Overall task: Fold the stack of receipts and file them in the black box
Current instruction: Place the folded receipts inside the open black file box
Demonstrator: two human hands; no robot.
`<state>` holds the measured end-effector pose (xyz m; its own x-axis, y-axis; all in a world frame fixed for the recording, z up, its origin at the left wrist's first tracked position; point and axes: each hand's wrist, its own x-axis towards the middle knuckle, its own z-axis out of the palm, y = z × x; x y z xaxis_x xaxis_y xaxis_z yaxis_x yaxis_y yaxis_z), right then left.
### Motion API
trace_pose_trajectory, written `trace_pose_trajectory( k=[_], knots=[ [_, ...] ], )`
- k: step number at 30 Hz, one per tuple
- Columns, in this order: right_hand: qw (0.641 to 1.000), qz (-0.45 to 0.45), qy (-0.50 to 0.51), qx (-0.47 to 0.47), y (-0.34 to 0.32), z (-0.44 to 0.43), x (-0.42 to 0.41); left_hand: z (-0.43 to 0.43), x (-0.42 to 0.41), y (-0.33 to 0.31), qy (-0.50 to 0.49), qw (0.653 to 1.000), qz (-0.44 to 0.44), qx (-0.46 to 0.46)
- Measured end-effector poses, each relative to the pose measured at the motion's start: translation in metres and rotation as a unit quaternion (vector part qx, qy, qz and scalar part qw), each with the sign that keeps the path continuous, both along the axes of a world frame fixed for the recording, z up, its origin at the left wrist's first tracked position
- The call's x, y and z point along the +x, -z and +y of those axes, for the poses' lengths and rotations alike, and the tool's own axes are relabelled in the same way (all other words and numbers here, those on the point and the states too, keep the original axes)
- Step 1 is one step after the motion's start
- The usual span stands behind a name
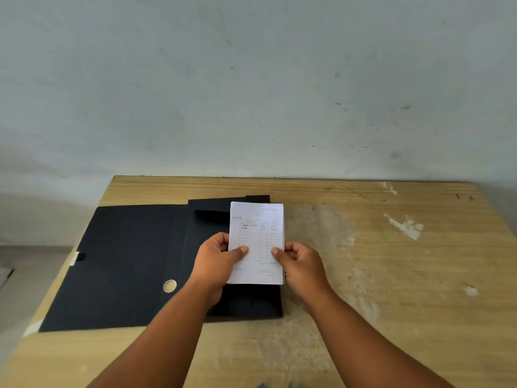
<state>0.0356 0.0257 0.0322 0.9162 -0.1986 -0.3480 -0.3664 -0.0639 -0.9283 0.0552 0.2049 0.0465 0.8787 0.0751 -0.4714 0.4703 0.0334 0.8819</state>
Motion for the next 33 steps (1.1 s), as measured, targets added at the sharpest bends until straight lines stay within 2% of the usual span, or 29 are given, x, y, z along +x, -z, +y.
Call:
trace_pose_trajectory(
  k=[2,6,11,16,21,33],
  knots=[
    [1.0,0.002,0.005,-0.007,0.002,0.018,0.001,0.02,0.003,0.005,-0.003,1.0,0.013,0.001],
    [0.993,-0.007,0.06,-0.103,0.009,0.035,0.002,0.053,0.012,0.017,-0.046,0.998,0.046,0.005],
    [0.982,0.028,0.08,-0.166,0.028,0.016,0.006,0.071,0.028,0.039,-0.064,0.991,0.073,0.092],
    [0.983,0.074,0.027,-0.163,0.049,0.002,0.018,0.061,0.037,0.065,-0.044,0.98,0.096,0.167],
    [0.989,0.093,0.017,-0.114,0.065,0.012,0.026,0.044,0.041,0.082,-0.026,0.971,0.117,0.209],
    [0.988,0.096,0.063,-0.103,0.079,0.019,0.027,-0.011,0.038,0.093,-0.05,0.965,0.058,0.251]
  ],
)
